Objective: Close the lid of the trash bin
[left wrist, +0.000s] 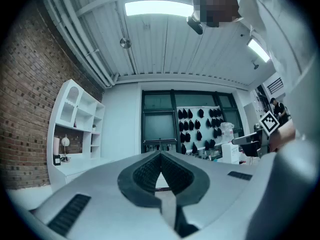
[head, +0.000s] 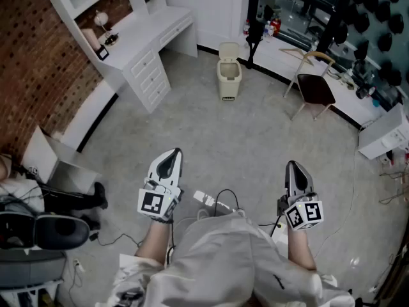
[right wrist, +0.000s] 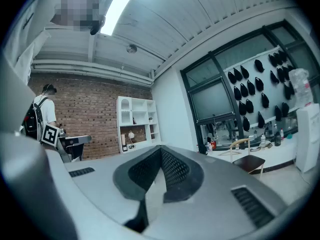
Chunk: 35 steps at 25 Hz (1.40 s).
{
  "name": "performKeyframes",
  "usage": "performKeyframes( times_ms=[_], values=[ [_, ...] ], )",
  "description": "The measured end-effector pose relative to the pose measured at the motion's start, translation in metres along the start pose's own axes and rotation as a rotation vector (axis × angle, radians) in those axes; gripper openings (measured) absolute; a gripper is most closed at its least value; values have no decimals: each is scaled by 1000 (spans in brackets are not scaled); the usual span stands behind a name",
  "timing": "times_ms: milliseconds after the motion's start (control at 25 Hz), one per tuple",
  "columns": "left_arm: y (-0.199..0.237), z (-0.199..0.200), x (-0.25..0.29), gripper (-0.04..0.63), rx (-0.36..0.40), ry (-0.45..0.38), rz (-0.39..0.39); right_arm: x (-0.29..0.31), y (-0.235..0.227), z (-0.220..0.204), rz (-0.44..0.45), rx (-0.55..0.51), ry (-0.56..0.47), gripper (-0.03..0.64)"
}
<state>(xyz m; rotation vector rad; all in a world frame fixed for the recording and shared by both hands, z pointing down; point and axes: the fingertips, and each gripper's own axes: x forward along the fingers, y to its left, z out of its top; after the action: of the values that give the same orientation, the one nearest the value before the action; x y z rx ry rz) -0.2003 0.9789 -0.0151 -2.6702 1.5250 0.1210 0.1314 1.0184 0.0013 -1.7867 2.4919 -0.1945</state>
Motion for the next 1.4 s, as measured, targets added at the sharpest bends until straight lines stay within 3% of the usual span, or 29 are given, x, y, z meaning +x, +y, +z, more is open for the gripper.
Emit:
performKeyframes(
  times_ms=[320, 600, 640, 720, 800, 920, 1120, 1400],
  values=[
    [21, 3, -13, 26, 2, -9, 4, 4, 16, -4, 2, 11, -6, 17],
    [35, -5, -15, 29, -28, 11, -63, 15, 36, -4, 21, 15, -18, 34],
    [37, -8, -14, 43, -43, 19, -77, 17, 40, -6, 28, 14, -10, 65],
    [41, -14, -14, 226, -71, 30, -103, 20, 49, -13, 39, 10, 17, 181],
    [45, -17, -15, 335, -79, 37, -117, 24, 58, -19, 43, 1, 42, 324],
    [53, -26, -16, 415, -70, 62, -129, 29, 69, -23, 26, -12, 56, 445],
    [78, -42, -24, 437, -121, 94, -119, 38, 81, -35, -26, -37, 99, 542],
    [98, -44, -31, 439, -99, 95, -110, 48, 99, -45, -2, -38, 152, 578]
  ],
)
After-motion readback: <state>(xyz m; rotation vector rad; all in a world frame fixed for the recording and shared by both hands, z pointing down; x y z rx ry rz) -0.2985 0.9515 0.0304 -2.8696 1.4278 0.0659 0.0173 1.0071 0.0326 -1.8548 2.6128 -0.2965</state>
